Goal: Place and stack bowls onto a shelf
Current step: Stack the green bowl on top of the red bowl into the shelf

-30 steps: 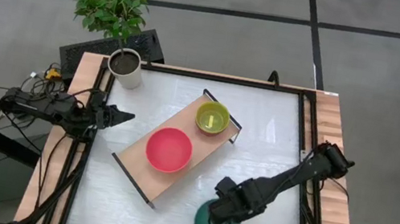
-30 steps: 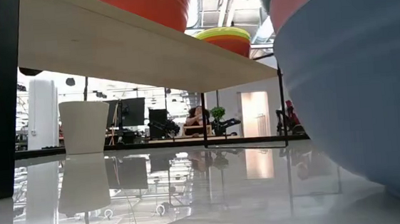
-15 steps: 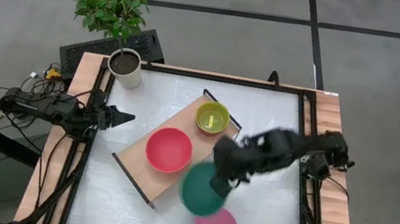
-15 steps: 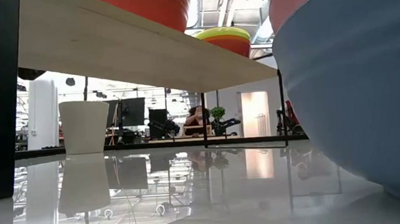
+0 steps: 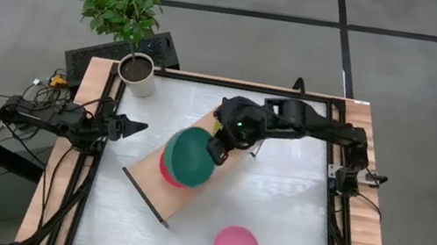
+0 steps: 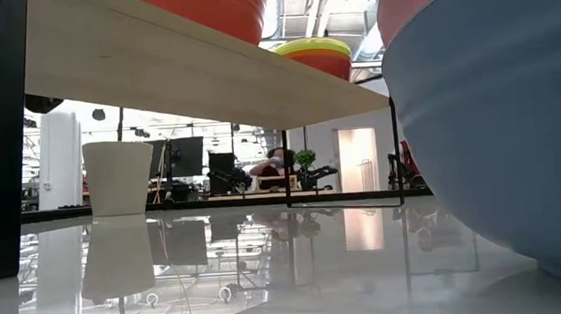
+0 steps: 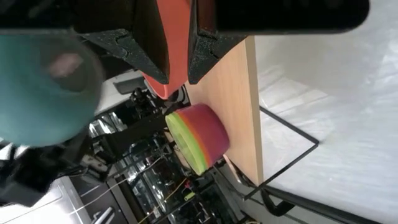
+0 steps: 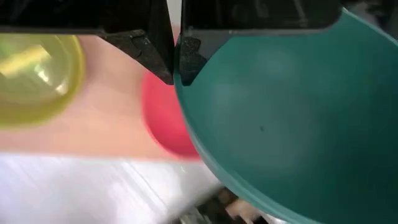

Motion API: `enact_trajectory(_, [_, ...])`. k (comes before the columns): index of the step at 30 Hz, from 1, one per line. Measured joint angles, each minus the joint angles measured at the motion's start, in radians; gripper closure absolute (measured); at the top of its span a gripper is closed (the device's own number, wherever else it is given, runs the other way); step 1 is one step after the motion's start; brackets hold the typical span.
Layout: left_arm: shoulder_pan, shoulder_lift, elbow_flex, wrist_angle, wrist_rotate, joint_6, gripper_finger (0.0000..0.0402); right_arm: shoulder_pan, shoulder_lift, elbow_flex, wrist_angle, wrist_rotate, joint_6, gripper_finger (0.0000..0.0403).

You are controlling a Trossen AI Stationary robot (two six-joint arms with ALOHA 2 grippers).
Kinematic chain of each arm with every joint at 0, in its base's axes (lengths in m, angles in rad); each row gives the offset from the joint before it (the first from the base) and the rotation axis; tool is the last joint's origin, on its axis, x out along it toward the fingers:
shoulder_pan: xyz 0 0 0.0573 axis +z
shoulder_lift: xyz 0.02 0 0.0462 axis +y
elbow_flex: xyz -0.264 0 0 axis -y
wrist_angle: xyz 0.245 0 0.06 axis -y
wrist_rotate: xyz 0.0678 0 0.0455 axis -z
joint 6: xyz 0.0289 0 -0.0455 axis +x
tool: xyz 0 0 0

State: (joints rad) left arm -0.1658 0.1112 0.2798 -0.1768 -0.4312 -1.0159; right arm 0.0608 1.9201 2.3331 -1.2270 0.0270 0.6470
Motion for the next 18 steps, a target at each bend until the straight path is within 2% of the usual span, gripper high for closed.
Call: enact_trajectory(18, [0.000, 0.000, 0.000, -0.020, -0.015, 0.000, 0.0359, -0.045, 0.076, -0.001, -0.026, -0.004, -0.055, 0.0370])
